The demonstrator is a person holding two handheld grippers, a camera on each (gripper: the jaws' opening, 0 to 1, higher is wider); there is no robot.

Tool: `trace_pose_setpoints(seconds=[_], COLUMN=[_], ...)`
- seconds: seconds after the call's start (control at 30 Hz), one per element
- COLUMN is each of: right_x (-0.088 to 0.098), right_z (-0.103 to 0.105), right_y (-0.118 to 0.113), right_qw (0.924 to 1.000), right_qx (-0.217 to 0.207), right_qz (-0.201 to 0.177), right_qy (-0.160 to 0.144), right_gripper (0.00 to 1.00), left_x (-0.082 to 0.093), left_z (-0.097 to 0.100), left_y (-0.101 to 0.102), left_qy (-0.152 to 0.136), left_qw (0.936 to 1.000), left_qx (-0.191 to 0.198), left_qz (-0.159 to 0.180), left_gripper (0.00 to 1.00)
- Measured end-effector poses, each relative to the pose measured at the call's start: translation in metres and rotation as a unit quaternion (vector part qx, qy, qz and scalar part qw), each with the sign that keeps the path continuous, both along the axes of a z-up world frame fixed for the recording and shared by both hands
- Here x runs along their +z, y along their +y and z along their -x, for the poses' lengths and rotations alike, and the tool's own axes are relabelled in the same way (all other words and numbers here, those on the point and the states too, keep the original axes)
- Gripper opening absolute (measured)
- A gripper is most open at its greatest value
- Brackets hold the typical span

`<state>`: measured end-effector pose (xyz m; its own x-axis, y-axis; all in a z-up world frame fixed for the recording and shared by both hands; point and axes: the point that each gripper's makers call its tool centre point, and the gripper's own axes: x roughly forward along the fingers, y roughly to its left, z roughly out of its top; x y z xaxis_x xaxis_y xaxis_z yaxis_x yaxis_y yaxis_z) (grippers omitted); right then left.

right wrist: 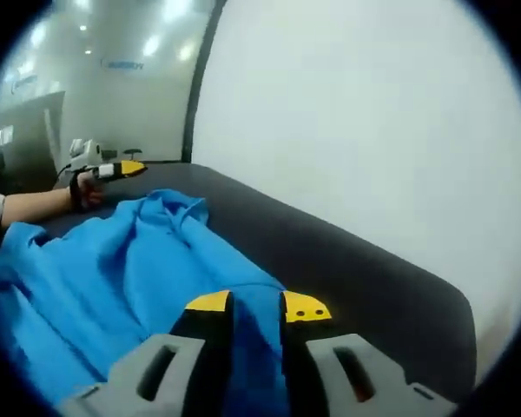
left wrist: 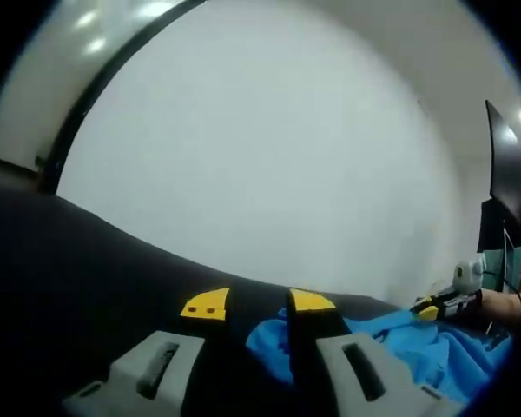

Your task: Spread out the cloth and fold it

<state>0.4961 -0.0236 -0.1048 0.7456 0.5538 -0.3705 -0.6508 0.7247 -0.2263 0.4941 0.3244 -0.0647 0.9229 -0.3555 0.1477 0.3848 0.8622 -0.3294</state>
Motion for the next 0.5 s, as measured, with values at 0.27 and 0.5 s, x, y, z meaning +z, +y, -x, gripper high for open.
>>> trace_pose_setpoints(seconds=[0.27, 0.5], right_x=[0.043, 0.1], right_z=[-0.048, -0.069], right_y=[0.012, 0.027], right_qw=[0.9979, 0.9983], right_qx=[-0.035, -0.019], right_qz=[-0.055, -0.018], right_qy=[0.003, -0.052], right_gripper=[0.0, 0.0], left_x=[0.001, 0.002], left_z=[0.0, 0.002], left_y=[-0.004, -0.008], left_qy=[-0.007, -0.011], left_qw=[0.9999, 0.9996], left_qx=[-0.002, -0.002], left_qz=[-0.015, -0.025], left_gripper=[0.28, 0.28])
